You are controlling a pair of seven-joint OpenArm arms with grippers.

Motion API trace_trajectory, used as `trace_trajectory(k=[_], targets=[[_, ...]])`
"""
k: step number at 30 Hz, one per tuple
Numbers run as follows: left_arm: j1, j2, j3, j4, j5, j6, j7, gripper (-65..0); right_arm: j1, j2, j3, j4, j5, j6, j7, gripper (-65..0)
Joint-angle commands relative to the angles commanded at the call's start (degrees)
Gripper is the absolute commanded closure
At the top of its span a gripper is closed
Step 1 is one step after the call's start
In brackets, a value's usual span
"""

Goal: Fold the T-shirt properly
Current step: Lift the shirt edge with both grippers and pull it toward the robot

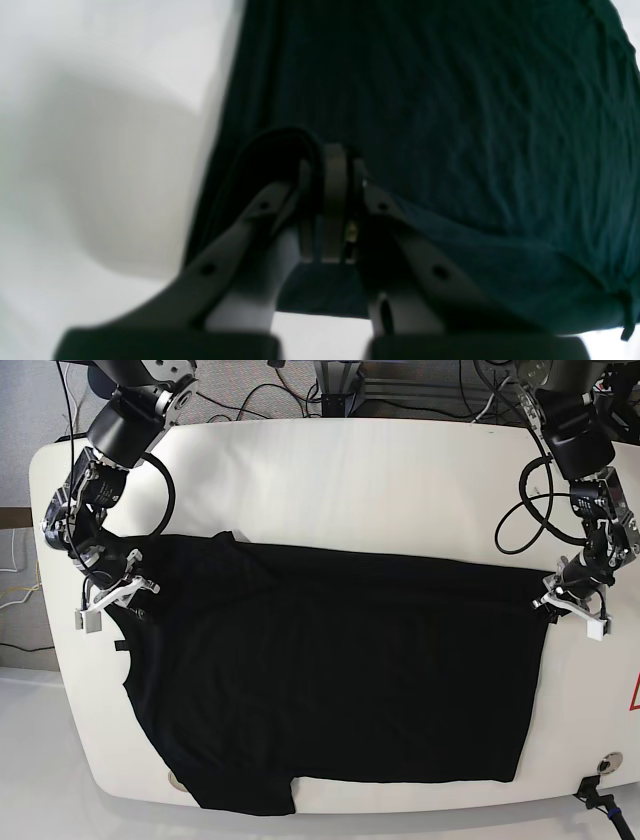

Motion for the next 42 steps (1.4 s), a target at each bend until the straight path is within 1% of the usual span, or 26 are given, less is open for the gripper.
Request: trace_trajectory(k=[4,7,10,12,16,20,22,26,30,35,36,37,39,40,41,42], targets=[[-1.76,-0.09,0.09,-2.81,0.00,-0.09,0.00,-1.4,0.09,0.35,0.00,-1.67,0.00,0.00,1.41,0.0],[-3.60,-1.32,0.09,-6.59,0.00,-0.09,0.00,-1.4,0.09,1.05,0.00,-1.76,0.00,0.00,1.58,0.0],[-4.66,-1.58,0.18,-8.53,0.00,-0.09,0.00,-1.4,0.09,1.14,0.00,-1.76,0.00,0.00,1.58,0.0],[-5.63,-1.67,0.18,-9.67,0.35,-0.09,0.00,-1.4,0.26,1.14,0.00,-1.76,-1.85,0.00,1.58,0.0],[-8.26,-1.67,0.18,-12.48,4.48,-0.18,0.00,-1.4,1.93,0.62,0.09,-1.76,-7.21,0.35,1.67,0.0],[-10.11,-1.58,0.18,-13.98,7.30,-0.26,0.00,-1.5,3.34,0.62,0.09,-1.76,-9.05,0.35,1.67,0.0],[-10.73,-1.58,0.18,-14.51,7.30,-0.26,-0.35,-1.5,4.22,0.62,0.09,-1.76,-9.14,0.18,1.67,0.0],[-10.90,-1.58,0.97,-14.42,7.30,-0.26,-2.46,-1.5,4.31,0.62,0.09,-2.37,-9.14,0.18,1.67,0.0],[-11.96,-1.58,2.55,-14.42,7.30,-0.26,-2.46,-1.5,4.04,0.62,0.09,-3.78,-9.14,0.09,4.31,0.0],[-12.04,-1.67,3.87,-14.42,7.30,-0.26,-2.46,-1.5,3.43,0.62,0.09,-3.78,-9.14,0.00,5.10,0.0],[-12.04,-1.67,4.40,-14.42,7.30,-0.26,-2.46,-2.3,3.43,0.62,0.09,-3.78,-9.23,0.00,5.10,0.0],[-12.04,-1.76,4.92,-14.42,7.30,-0.26,-2.46,-5.3,3.43,0.62,0.09,-3.78,-9.23,0.00,5.10,0.0],[-12.04,-2.64,6.15,-14.42,7.30,-0.26,-2.64,-16.3,3.43,0.53,0.09,-3.78,-10.81,0.00,5.10,0.0],[-12.04,-2.81,7.12,-14.42,7.30,-0.26,-3.43,-23.0,3.60,0.53,0.09,-3.78,-12.92,0.00,5.19,-3.6],[-12.04,-2.90,8.18,-14.51,7.38,-0.26,-3.96,-28.3,3.69,0.18,0.09,-3.78,-15.12,0.00,5.36,-10.3],[-12.04,-3.08,9.49,-14.51,7.47,-0.18,-4.31,-33.2,4.48,-0.88,0.09,-3.78,-17.41,0.00,6.07,-17.7]])
